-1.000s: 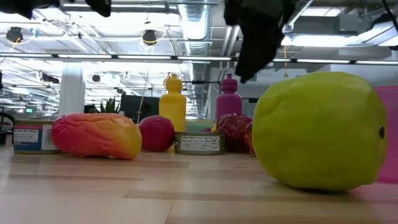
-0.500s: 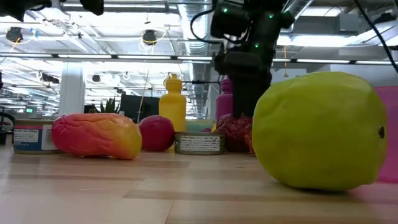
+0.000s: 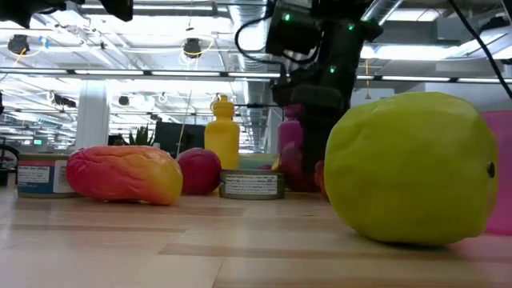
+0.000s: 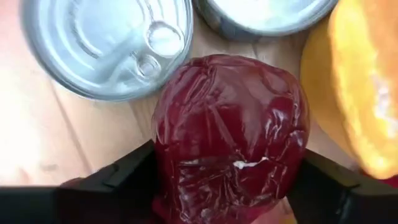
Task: Pick & Place Food Item
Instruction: Put the top red apple into the white bin
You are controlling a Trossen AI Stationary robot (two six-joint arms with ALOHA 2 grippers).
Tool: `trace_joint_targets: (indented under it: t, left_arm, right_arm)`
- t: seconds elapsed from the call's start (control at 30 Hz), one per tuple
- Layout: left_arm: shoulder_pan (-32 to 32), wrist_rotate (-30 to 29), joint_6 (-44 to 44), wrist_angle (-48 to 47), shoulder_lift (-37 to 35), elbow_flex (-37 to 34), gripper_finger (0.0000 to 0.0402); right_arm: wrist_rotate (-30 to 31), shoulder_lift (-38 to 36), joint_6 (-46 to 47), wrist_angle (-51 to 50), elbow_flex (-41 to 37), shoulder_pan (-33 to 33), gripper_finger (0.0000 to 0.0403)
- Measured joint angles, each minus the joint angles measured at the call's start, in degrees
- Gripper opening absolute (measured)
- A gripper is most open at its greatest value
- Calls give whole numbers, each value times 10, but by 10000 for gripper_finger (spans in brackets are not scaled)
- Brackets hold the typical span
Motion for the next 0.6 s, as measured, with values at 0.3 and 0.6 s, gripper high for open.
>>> trace_joint_targets:
  t: [0.3, 0.6]
  left_arm:
    - [0, 0, 0, -10, -1, 0, 312]
    - [0, -3, -7, -61, -9, 0, 308]
  right_arm:
    - [45, -86, 12, 18, 0, 37, 234]
    - [106, -154, -69, 254, 2, 93, 239]
